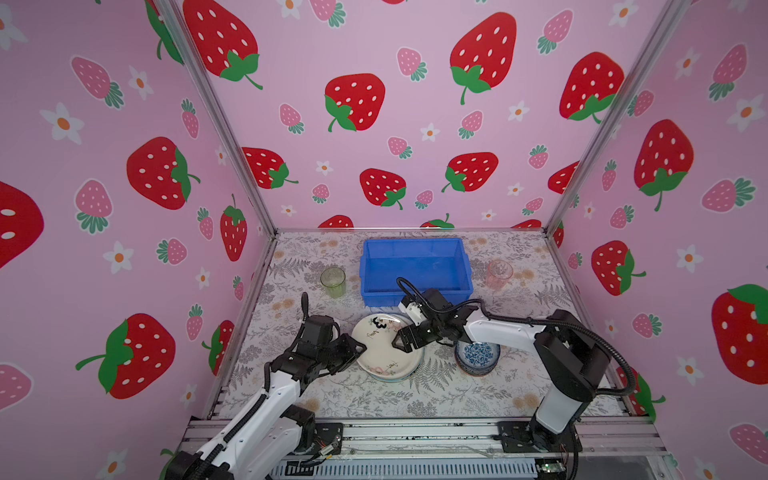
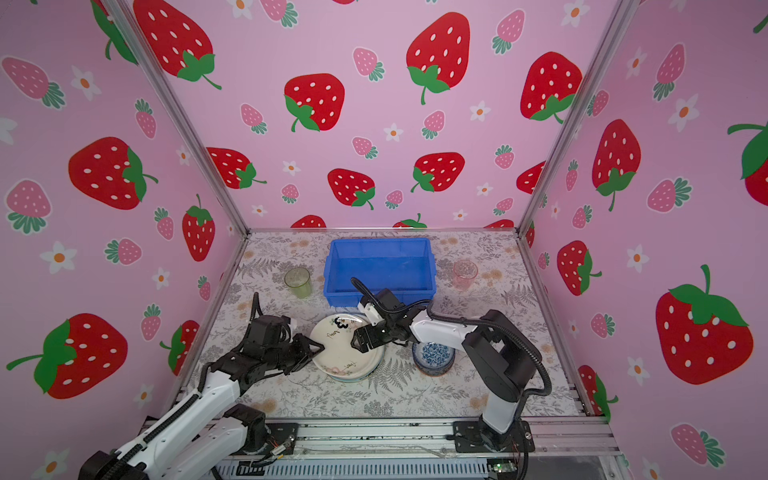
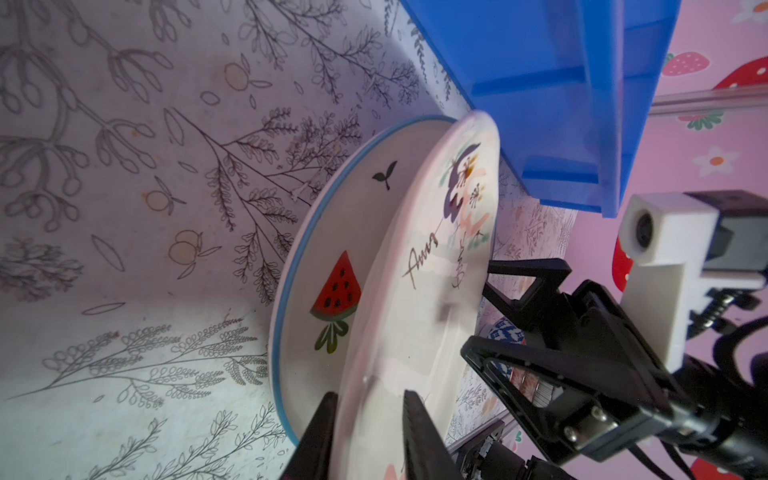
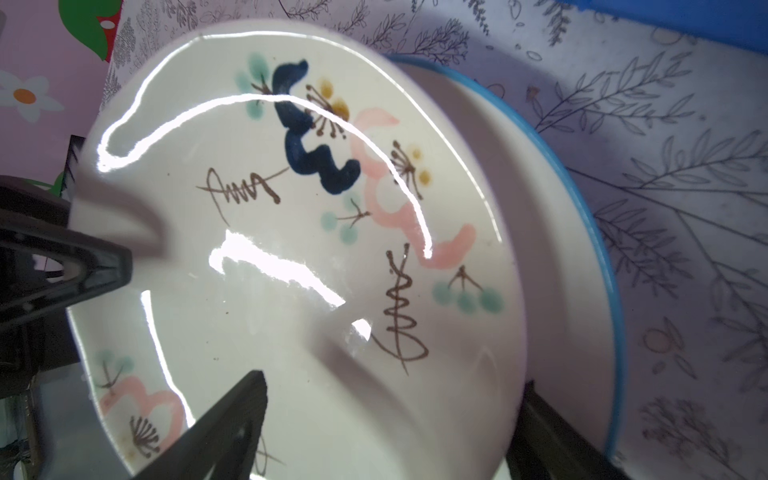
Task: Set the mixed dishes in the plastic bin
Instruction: 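Lift the flower-painted plate off the watermelon plate with both grippers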
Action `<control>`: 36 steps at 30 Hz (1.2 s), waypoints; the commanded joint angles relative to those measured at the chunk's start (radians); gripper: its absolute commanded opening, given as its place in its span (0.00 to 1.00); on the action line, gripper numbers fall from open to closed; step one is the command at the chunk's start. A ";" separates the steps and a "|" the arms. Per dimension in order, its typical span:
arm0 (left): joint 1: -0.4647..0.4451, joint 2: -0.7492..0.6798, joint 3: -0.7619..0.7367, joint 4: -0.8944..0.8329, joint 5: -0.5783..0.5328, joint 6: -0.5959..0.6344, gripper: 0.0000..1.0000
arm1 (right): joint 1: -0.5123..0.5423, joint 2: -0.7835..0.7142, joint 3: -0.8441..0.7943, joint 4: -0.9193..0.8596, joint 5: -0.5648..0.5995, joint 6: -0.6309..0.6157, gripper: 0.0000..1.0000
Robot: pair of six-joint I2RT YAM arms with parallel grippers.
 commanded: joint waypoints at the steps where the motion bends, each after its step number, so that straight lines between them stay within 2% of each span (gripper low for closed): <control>1: -0.004 -0.024 0.065 0.046 0.042 -0.008 0.23 | 0.022 0.031 0.004 -0.008 -0.054 -0.006 0.88; 6: -0.001 -0.039 0.063 0.039 0.040 -0.011 0.13 | 0.023 0.021 -0.001 -0.012 -0.043 -0.002 0.88; 12: 0.011 -0.068 0.062 0.032 0.040 -0.007 0.07 | 0.022 0.002 -0.004 -0.017 -0.028 -0.002 0.88; 14: 0.023 -0.081 0.060 0.032 0.050 -0.002 0.01 | 0.022 -0.004 -0.002 -0.025 -0.026 -0.004 0.88; 20: 0.079 -0.123 0.063 0.024 0.102 0.028 0.00 | 0.000 -0.053 0.002 -0.064 -0.002 -0.020 0.88; 25: 0.145 -0.125 0.083 0.037 0.189 0.083 0.00 | -0.047 -0.116 0.021 -0.115 -0.012 -0.041 0.88; 33: 0.200 -0.018 0.165 0.102 0.325 0.185 0.00 | -0.163 -0.241 0.018 -0.099 -0.213 -0.024 0.88; 36: 0.200 0.036 0.214 0.144 0.389 0.222 0.00 | -0.208 -0.283 0.008 -0.097 -0.241 -0.003 0.88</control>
